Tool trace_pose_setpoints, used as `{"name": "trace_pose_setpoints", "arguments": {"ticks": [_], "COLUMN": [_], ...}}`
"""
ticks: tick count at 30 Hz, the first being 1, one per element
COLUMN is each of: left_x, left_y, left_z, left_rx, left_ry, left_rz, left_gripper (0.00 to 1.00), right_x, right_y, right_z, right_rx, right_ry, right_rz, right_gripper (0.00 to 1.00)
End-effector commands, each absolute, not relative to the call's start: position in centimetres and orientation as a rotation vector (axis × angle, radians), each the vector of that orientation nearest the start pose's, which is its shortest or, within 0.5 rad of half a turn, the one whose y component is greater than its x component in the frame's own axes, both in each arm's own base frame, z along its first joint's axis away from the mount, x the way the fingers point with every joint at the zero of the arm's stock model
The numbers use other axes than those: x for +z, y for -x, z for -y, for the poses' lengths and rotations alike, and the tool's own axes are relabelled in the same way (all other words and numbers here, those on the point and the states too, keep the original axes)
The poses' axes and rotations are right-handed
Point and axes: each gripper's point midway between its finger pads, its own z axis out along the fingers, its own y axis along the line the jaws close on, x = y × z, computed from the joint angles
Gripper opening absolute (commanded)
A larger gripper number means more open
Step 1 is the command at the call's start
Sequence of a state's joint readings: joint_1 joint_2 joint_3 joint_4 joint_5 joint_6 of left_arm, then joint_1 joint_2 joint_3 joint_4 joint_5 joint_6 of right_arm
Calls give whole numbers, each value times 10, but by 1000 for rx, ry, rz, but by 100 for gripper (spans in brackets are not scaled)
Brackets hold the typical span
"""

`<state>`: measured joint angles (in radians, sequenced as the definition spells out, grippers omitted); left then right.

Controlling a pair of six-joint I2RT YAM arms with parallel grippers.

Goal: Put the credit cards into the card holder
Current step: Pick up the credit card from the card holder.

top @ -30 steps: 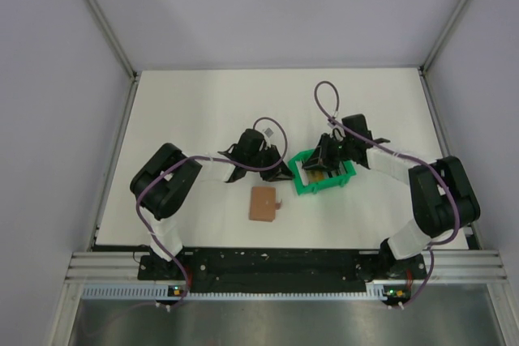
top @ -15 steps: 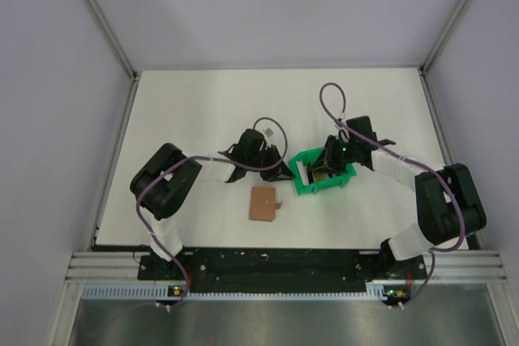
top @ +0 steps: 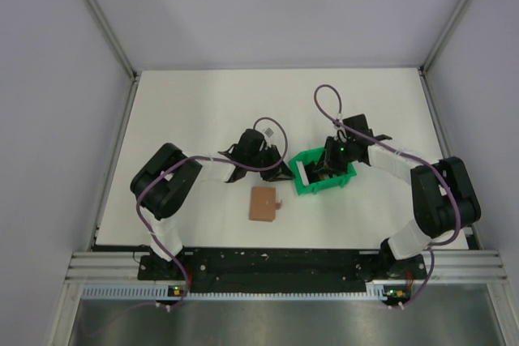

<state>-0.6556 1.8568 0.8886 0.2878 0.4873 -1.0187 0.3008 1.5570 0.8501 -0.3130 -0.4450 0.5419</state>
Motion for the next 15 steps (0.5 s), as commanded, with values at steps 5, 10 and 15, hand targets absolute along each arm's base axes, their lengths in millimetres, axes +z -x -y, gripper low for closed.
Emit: {"name": "trace_pose_setpoints", "arguments": {"ticks": [5,10,15], "left_x": [56,57,68], "left_y": [-282,-282,-285], "left_z": [362,362,358], "left_rx": [-1355,-1352,-1317], "left_ry": [113,105,67], "left_rz": [-2532,-2528,-2494], "left_gripper": [18,18,21], "right_x": [60,60,91], "right_y": [-297,-297,-304], "right_z": [-206,-202,-196], "right_rx": [839,769,731], "right_ry": [-46,-34,1], "right_rz": [-2672,-2681,-2583], "right_gripper": [13,0,0]}}
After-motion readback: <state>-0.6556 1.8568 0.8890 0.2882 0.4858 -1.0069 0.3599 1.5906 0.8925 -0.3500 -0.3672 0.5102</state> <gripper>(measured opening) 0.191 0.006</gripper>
